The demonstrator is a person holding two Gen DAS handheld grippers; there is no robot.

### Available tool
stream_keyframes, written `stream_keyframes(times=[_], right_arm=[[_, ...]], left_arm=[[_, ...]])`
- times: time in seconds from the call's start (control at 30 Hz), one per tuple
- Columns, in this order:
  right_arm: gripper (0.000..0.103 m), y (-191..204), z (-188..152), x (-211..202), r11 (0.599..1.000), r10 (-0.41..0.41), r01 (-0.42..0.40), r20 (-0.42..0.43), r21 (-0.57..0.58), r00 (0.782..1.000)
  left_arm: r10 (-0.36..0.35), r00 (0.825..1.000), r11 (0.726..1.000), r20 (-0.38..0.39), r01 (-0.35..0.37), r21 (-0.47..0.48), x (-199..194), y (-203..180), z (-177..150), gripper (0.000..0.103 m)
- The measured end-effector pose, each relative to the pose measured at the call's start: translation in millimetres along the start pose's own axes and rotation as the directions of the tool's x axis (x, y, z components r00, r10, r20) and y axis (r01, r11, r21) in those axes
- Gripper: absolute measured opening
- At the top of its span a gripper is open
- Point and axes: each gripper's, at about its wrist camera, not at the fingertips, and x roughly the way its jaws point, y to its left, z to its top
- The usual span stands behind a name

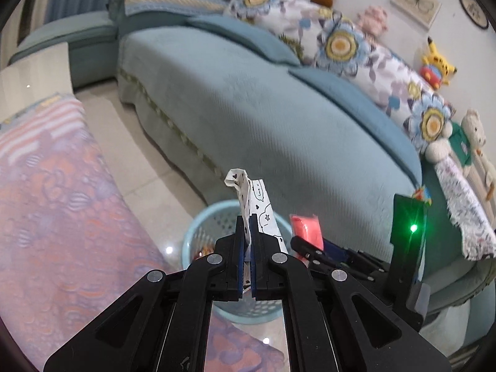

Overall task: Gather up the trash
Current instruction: 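Open the left tool over the wastebasket while the right tool releases the pink bag, then move both open tools back over the table toward the card box and teal bag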

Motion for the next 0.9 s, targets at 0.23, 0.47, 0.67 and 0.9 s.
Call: stream_keyframes(times=[0.23,0.47,0.67,0.9], right_arm=[[0.043,-18,-5,9,0.999,-0.02,0.021,-0.025,0.048,1.0],[0.051,-13,-1,-3,0.999,-0.001,0.0,0.002,0.048,1.0],[0.051,19,4,-39,0.999,0.049,-0.048,0.061,-0.016,0.997],[0.051,77,0,-82,0.982,0.168,-0.155,0.125,-0.112,0.978]], left_arm=[[-0.028,0.997,1.0,-0.07,0.028,0.001,28,1,-4,0.017],[-0.023,0.997,0.999,-0.068,0.025,0.022,12,1,-8,0.037],[-0.015,1.0,1.0,0.006,0.015,0.005,-44,3,-11,0.037],[0.057,0.992,0.998,0.11,-0.054,-0.033,-130,8,-26,0.043]])
